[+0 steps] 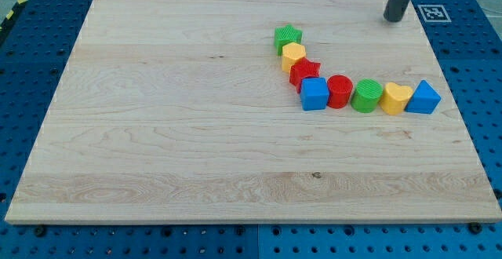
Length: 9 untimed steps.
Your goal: Place the green star towards the top right of the yellow hexagon
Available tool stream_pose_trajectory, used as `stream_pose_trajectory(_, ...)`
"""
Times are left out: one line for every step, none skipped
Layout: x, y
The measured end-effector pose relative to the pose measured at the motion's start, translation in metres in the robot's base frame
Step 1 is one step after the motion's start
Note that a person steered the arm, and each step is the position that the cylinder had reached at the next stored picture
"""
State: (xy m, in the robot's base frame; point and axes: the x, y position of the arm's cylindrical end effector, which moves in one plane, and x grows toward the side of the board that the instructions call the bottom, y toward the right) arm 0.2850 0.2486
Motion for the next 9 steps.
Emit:
stream_pose_trajectory(0.049,-0.029)
stream_pose_trajectory(0.066,-0.079)
stream_pose_trajectory(0.065,-0.114)
stream_pose_trajectory(0.043,-0.121)
stream_pose_trajectory(-0.003,-0.137)
stream_pose_trajectory(-0.020,-0.193)
stream_pose_trajectory(-0.007,-0.255)
stream_pose_trajectory(0.026,-0.267)
stream_pose_trajectory(0.045,-0.245)
